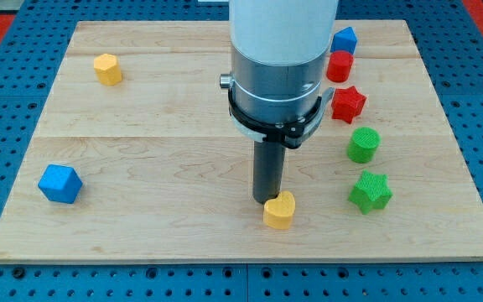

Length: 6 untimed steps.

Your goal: Slide the yellow heart towards bottom right

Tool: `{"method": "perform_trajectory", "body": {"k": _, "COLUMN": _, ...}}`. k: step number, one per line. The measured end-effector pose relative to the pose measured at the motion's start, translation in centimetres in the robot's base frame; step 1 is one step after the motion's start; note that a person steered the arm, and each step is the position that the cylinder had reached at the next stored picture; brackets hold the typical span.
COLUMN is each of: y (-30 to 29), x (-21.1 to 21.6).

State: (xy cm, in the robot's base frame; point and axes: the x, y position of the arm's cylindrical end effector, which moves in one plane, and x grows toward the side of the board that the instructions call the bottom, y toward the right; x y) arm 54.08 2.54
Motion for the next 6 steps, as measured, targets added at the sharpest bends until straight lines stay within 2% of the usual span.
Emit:
{"method": "perform_trajectory", "body": {"k": 2, "y": -1.2, "x": 1.7}}
{"method": "perform_trajectory", "body": {"k": 6, "y": 6.6, "x": 4.0}}
